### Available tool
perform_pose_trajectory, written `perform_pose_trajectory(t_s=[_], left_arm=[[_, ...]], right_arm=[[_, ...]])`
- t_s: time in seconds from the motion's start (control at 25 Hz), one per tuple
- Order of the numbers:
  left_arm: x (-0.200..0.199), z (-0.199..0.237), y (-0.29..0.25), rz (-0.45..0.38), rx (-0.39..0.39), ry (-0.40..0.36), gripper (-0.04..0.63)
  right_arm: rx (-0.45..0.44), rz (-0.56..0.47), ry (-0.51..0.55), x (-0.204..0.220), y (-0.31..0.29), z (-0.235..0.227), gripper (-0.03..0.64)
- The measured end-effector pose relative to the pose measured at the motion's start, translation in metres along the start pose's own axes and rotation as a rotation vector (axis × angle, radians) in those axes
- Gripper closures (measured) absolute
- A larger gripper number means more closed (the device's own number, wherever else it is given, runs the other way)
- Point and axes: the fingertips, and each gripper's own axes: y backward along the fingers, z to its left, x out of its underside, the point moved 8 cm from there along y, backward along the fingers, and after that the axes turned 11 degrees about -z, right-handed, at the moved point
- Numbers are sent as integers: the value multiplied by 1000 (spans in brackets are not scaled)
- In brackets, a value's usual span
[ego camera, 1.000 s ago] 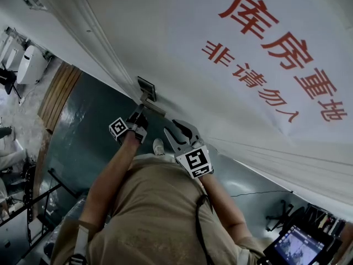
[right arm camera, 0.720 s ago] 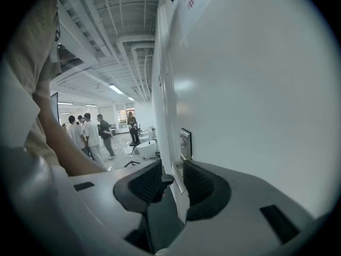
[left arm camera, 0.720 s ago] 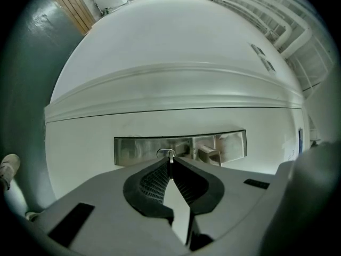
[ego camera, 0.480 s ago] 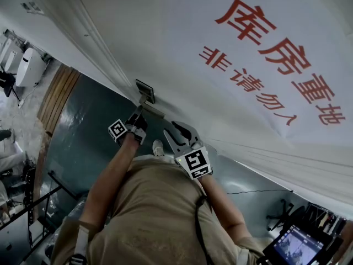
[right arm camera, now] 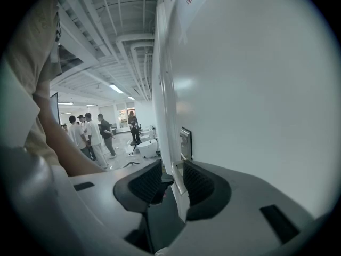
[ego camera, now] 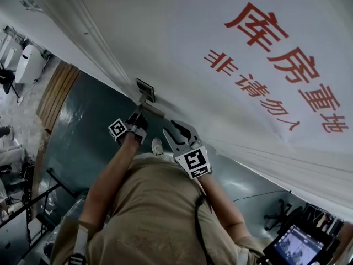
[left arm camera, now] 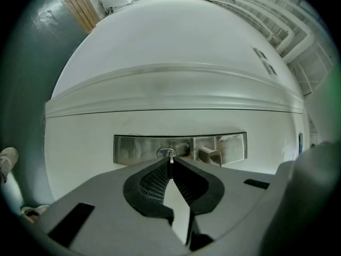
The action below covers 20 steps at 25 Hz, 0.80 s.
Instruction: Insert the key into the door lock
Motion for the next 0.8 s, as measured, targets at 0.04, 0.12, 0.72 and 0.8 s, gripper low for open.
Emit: perform_pose_trajectory(t_s=[0.04, 0.12, 0.72, 0.8], left_arm=[[1, 0, 0, -1, -3, 3, 562], [1, -1, 0, -1, -5, 6, 562], [-2, 0, -1, 1, 2, -4, 563], [-1, 0, -1, 6, -1, -13, 562]], right_arm=[[-2, 2, 0, 0, 0, 0, 482], [-4, 5, 1, 1, 0, 0, 482], [-10, 5, 6, -1, 0, 0, 482], [-11, 6, 6, 0, -1, 0, 482]])
